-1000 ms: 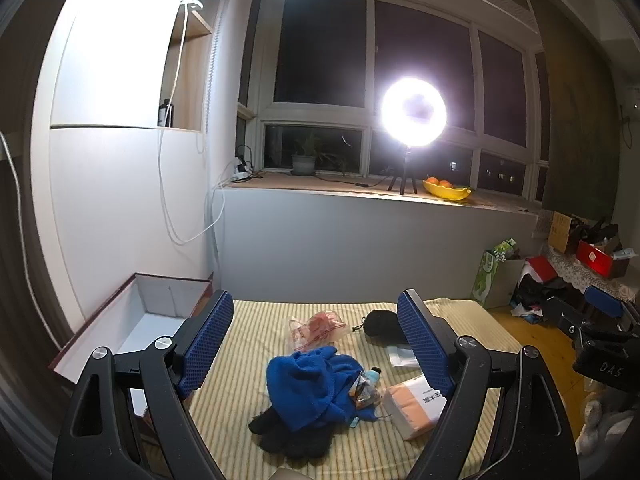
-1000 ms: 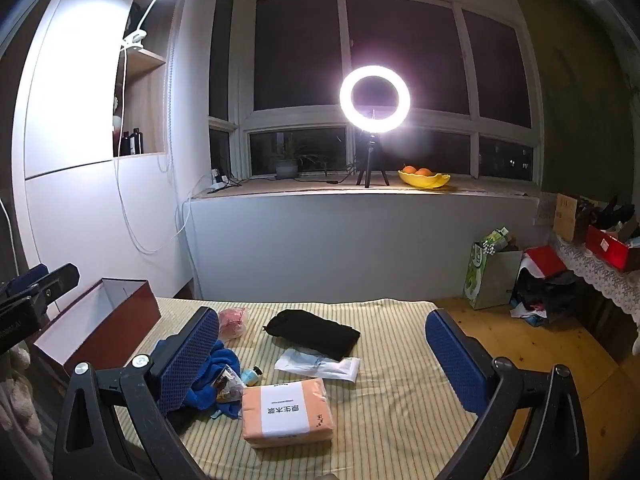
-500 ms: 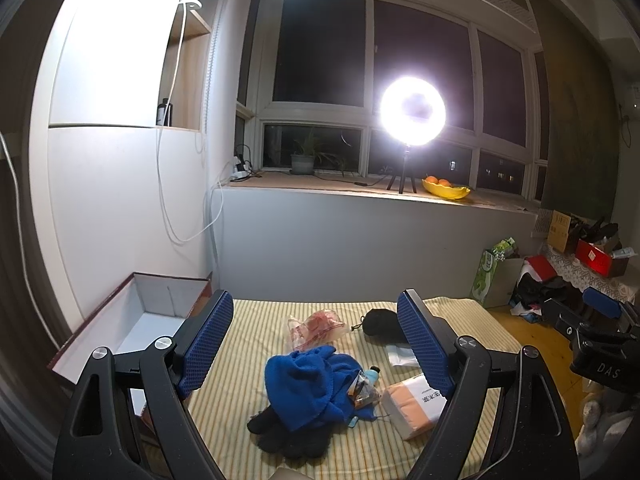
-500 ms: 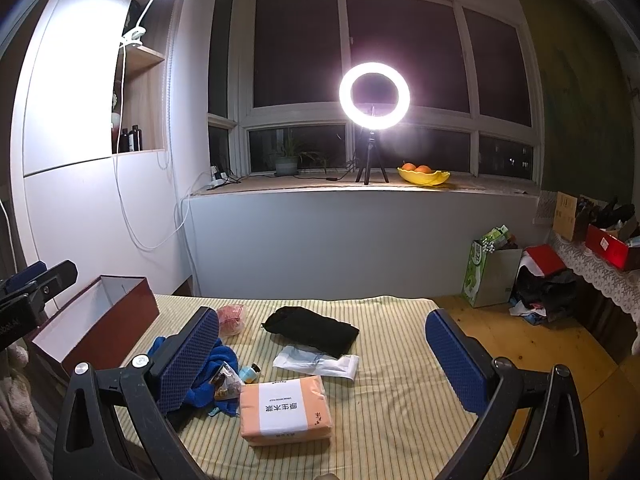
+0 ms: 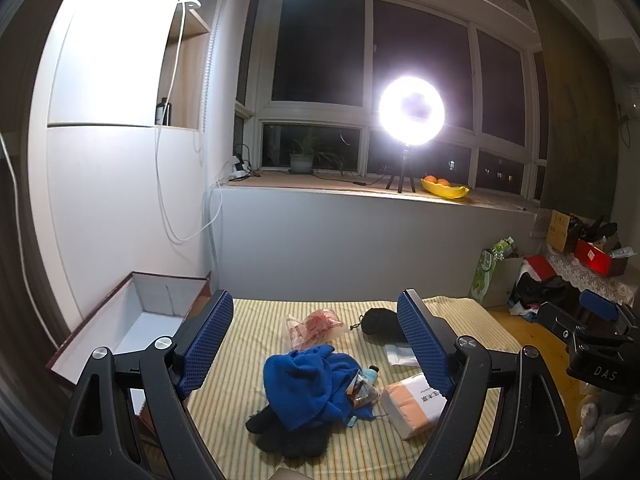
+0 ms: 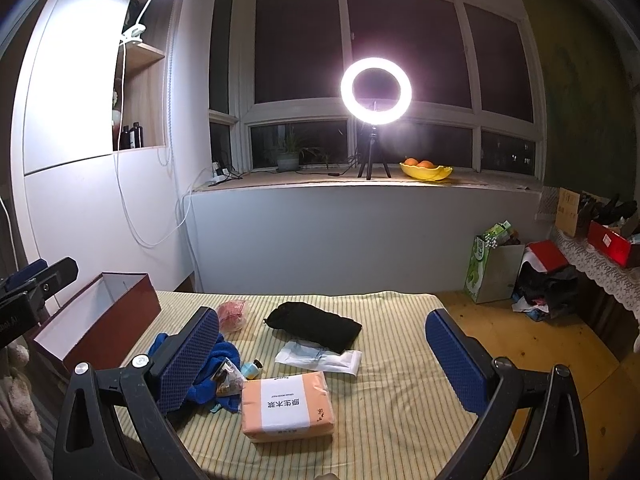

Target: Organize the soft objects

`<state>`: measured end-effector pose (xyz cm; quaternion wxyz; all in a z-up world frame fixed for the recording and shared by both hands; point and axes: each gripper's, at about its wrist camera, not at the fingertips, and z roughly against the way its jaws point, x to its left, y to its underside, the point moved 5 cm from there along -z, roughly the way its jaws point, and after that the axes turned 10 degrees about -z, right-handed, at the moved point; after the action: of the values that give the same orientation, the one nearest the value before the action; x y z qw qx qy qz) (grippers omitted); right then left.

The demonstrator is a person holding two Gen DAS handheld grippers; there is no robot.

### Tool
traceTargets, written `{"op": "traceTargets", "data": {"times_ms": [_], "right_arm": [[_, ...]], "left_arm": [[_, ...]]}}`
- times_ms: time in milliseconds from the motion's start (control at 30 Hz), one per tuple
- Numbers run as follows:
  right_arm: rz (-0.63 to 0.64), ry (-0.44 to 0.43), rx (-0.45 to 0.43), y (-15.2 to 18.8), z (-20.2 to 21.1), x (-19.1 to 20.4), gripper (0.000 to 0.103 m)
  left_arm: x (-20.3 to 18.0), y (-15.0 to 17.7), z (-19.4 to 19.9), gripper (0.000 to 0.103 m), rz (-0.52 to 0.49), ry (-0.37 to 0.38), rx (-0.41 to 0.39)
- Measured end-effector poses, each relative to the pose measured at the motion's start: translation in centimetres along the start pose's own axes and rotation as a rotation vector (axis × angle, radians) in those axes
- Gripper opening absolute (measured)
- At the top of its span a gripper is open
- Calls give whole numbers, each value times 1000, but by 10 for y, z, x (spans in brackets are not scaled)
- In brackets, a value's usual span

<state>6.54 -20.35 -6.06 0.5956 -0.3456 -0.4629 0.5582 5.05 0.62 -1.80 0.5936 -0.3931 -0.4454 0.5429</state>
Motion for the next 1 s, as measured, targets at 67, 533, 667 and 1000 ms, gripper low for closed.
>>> {"op": "traceTargets", "data": {"times_ms": [67,533,667,1000], "right_arm": [[0,0,1,0,0,0,102],[-2,0,11,3,-4,0,102],[-6,0,18,4,-6,-1,102],[-14,-1,37,7,-14,-5,102]], "left_arm": [[0,0,0,84,0,2,0],[-5,3,-1,84,-2,5,4],[-6,4,-2,84,-1,8,7],[-9,6,-10,84,-3,15,22]]}}
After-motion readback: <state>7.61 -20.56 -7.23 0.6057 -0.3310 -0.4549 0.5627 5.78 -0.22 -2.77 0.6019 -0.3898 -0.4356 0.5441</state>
